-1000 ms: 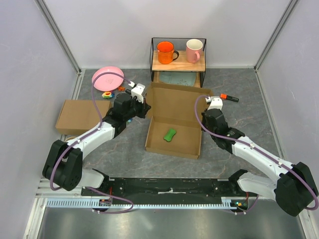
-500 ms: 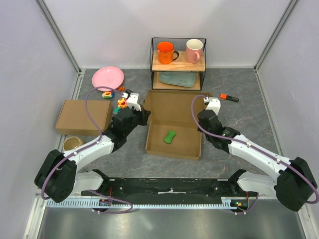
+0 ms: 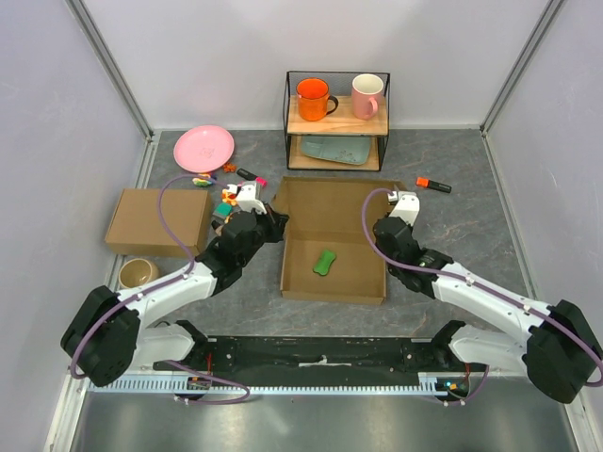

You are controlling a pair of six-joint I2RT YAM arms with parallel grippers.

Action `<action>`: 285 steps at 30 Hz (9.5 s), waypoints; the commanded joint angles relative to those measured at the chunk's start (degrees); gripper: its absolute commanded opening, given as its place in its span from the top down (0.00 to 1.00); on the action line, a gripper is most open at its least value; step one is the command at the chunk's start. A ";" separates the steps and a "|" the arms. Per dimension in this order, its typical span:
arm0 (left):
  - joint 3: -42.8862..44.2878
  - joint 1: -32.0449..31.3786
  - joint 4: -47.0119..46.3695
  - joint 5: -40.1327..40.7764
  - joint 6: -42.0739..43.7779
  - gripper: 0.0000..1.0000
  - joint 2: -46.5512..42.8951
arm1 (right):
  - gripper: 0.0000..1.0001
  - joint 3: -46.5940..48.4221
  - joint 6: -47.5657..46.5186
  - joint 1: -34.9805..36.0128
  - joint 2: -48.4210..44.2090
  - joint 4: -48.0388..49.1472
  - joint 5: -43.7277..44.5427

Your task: Fold the paper box

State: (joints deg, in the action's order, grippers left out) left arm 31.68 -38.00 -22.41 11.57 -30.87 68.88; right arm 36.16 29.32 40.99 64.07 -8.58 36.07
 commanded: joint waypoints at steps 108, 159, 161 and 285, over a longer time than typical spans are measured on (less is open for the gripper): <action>-3.38 -17.02 3.15 21.21 9.96 0.82 0.64 | 0.97 7.26 -7.61 0.49 -9.85 -9.44 8.31; 9.89 -8.76 12.57 0.29 2.83 0.94 -4.90 | 1.00 5.06 -2.25 2.42 -11.34 -11.46 2.68; 10.07 -8.76 13.09 0.64 3.62 0.87 -5.07 | 1.00 5.15 -2.25 2.60 -11.51 -11.72 2.95; -22.72 -20.80 18.99 17.52 2.04 0.83 -42.43 | 0.49 -0.92 28.52 43.29 -30.58 -31.41 39.16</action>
State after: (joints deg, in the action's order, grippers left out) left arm 7.55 -58.17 -4.27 28.38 -26.76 24.93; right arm 31.53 56.25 83.72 35.70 -34.54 70.30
